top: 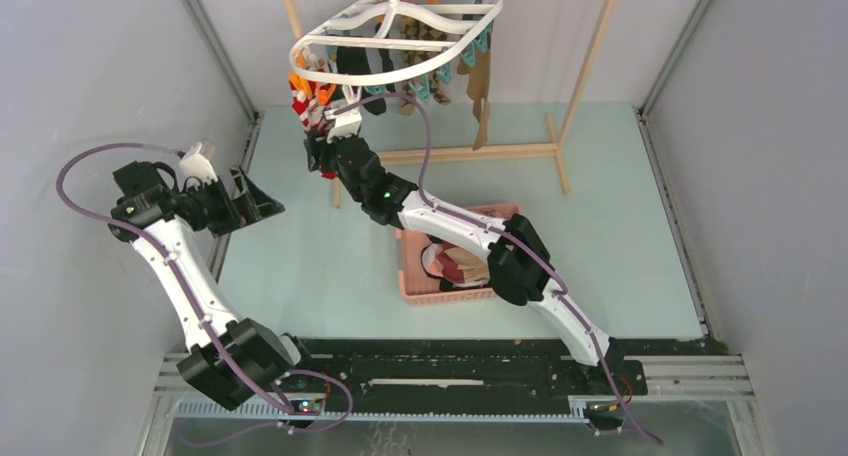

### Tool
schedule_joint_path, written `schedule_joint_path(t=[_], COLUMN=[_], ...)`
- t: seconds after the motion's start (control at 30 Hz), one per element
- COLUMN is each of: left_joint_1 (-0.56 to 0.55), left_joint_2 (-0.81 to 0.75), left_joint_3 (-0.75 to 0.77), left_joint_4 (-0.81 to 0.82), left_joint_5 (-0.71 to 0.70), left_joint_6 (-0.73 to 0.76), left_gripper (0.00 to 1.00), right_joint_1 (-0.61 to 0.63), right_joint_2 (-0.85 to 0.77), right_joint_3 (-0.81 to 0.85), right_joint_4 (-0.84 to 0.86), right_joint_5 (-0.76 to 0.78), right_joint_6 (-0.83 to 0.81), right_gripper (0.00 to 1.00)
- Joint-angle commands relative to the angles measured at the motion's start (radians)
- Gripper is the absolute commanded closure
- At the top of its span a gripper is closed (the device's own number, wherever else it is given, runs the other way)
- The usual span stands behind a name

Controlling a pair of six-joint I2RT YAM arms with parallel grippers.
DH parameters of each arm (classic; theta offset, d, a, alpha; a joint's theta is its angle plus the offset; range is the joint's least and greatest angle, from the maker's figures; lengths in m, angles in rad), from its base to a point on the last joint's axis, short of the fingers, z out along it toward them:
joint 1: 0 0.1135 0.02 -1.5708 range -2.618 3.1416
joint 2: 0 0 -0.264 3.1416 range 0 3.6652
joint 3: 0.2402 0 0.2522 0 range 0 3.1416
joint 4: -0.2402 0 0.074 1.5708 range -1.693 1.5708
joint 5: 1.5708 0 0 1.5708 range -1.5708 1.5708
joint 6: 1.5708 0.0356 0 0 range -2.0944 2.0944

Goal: Remove the socks clipped to the hanger
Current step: Remove the sock from the hanger.

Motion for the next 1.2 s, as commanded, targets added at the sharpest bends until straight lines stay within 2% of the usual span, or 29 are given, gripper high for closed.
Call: schedule_joint_path(t=[0.0, 0.03, 0.07, 0.17, 0.43, 0.67, 0.9, 1.07, 1.17], left_joint_1=[0.020, 0.021, 0.022, 0.021, -0.008, -0.157, -0.340, -0.414, -0.453], left_joint_2=[0.017, 0.018, 0.018, 0.011, -0.035, -0.118, -0.178, -0.194, -0.193], left_joint_3=[0.015, 0.018, 0.021, 0.019, 0.002, 0.021, 0.061, 0.084, 0.086], left_joint_4=[-0.078, -0.082, -0.087, -0.091, -0.094, -0.115, -0.078, -0.067, -0.037], left_joint_5=[0.047, 0.051, 0.057, 0.074, 0.113, 0.146, 0.177, 0.236, 0.267], left_joint_6=[0.097, 0.098, 0.101, 0.101, 0.082, 0.053, -0.029, -0.057, -0.093], left_gripper=[0.01, 0.01, 0.02, 0.02, 0.05, 0.05, 0.05, 0.05, 0.06], right_joint_1=[-0.010, -0.012, -0.012, -0.010, 0.012, 0.002, -0.006, -0.002, 0.008], right_joint_2=[0.030, 0.029, 0.025, -0.019, -0.343, -0.636, -0.863, -0.967, -1.019], right_joint_3=[0.085, 0.082, 0.080, 0.017, -0.442, -0.803, -0.981, -1.061, -1.102], right_joint_4=[0.003, 0.005, 0.006, 0.023, 0.241, 0.313, 0.288, 0.276, 0.282], right_joint_5=[0.040, 0.033, 0.025, -0.016, -0.165, -0.445, -0.641, -0.752, -0.761], right_joint_6=[-0.038, -0.044, -0.049, -0.062, -0.018, 0.121, 0.231, 0.298, 0.332], right_gripper=[0.48, 0.58, 0.73, 0.99, 1.00, 1.00, 1.00, 1.00, 1.00])
